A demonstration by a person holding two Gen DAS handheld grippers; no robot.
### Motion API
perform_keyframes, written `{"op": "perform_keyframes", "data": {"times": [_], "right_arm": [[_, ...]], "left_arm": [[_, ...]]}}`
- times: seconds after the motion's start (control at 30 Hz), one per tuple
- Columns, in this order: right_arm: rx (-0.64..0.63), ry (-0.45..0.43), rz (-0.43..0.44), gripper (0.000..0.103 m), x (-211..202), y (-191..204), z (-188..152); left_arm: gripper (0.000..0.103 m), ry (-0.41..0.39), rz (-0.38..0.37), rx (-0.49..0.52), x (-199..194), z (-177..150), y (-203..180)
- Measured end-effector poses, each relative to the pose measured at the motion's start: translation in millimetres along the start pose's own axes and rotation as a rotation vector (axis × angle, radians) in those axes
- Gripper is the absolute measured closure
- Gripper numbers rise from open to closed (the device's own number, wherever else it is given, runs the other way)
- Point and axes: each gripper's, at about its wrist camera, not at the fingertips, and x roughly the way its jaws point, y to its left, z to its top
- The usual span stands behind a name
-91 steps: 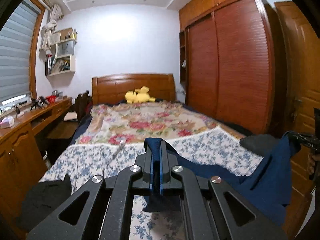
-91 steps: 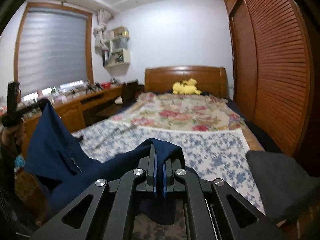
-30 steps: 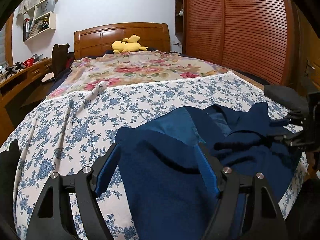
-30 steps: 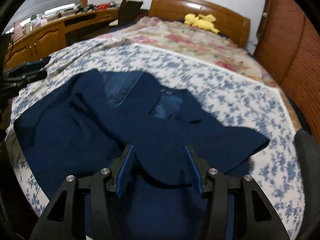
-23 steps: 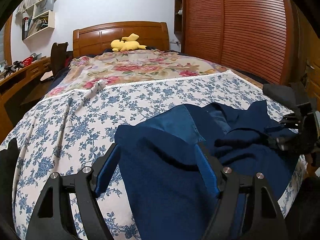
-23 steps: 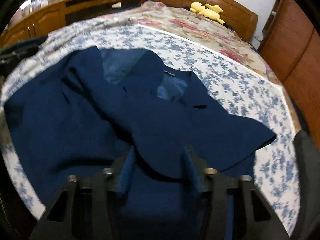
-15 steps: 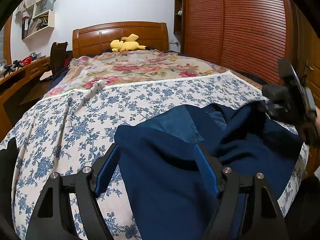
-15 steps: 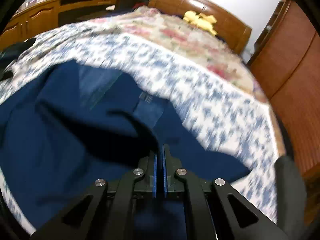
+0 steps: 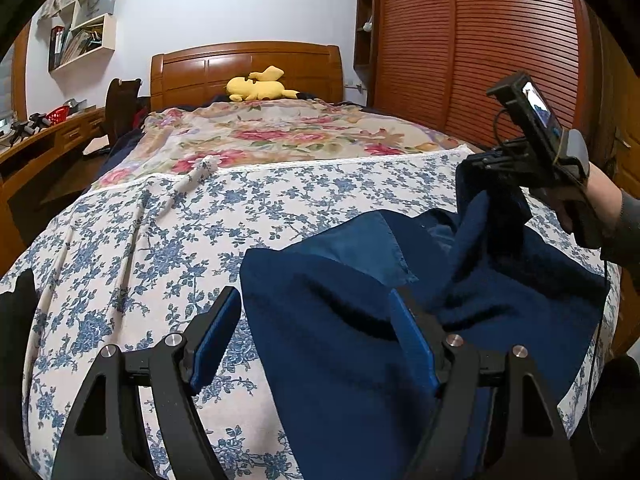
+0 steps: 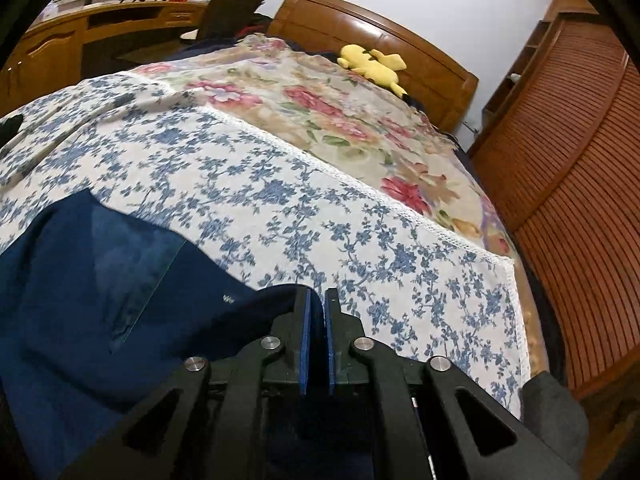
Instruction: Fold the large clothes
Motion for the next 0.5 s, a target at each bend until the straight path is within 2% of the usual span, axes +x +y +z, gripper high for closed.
{"op": "perform_keyframes", "data": {"times": [0.07,0.17,0.23,0.5], "right_arm": [[0.006,-0.024,-0.019,0.087,-1,5,2],[0.029,-0.031,-0.015,0.077,-1,7,8],[0.036,-0.032,0.007,0.076,-1,8,11],[0.026,-0.039,0.210,0.076,-3,47,1]], "left_arm": [[0.027,0.001,0.002,-0.004,0,0,2],[0.027,0.002,0.008,-0.008,-1,-1,4],[0.027,0.003,0.010,-0.011,-1,-1,6],[0.027,0.000,0.029,-0.022,-1,-2,16]]}}
